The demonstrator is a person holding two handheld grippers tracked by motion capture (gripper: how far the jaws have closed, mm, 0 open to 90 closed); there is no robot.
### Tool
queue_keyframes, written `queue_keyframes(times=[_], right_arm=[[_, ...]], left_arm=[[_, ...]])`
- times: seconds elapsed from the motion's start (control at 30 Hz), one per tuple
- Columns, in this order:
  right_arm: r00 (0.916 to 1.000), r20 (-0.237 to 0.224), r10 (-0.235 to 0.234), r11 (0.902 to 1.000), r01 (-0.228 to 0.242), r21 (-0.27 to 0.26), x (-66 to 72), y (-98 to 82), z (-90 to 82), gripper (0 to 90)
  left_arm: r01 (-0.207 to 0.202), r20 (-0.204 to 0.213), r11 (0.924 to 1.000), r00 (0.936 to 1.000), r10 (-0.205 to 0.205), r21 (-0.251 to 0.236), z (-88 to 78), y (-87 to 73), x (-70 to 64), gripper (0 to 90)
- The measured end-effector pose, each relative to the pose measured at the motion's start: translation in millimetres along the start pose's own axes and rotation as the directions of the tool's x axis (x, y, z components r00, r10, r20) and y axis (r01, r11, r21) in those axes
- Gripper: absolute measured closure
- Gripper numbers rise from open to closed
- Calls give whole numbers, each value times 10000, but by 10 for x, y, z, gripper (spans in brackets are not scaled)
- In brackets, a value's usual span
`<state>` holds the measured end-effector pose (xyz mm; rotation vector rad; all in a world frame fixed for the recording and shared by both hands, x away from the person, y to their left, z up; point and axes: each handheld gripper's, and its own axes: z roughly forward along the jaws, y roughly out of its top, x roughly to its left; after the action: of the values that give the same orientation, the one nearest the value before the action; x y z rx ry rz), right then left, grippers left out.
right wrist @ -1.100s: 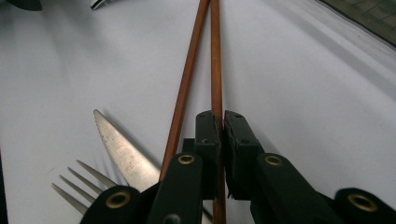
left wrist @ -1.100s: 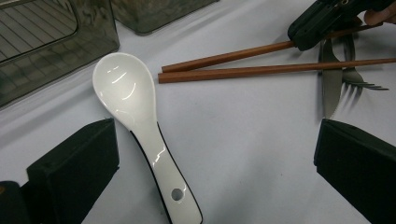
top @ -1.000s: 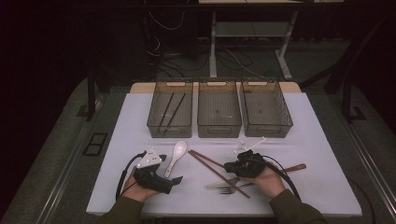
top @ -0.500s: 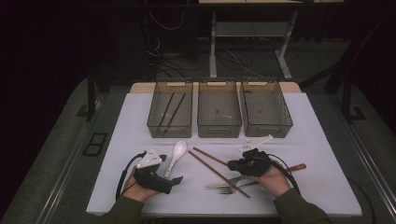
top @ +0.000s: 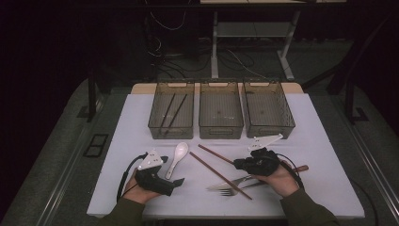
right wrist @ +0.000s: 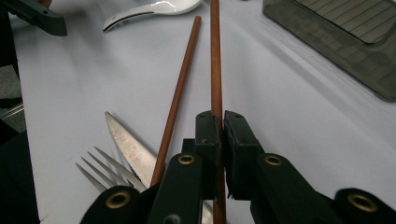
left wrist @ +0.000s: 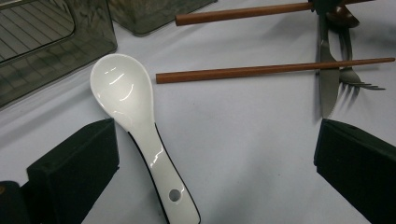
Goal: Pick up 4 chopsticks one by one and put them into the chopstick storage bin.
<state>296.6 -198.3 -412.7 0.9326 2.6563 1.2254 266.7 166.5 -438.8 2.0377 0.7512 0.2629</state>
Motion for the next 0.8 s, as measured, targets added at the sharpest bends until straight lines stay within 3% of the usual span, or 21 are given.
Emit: queue_keyframes(times=[0.4,0.8], right_arm=[[9999,73,95,9990,-92,-446,-73,75,-119,847],[9997,220,54,9917,-25,-1282,-142,387,-227,847]], left_arm=[[32,-15,10000,10000,-32,-6,0,-2,2,0],[46,-31,10000,10000,-46,-76,-2,-4,10,0]])
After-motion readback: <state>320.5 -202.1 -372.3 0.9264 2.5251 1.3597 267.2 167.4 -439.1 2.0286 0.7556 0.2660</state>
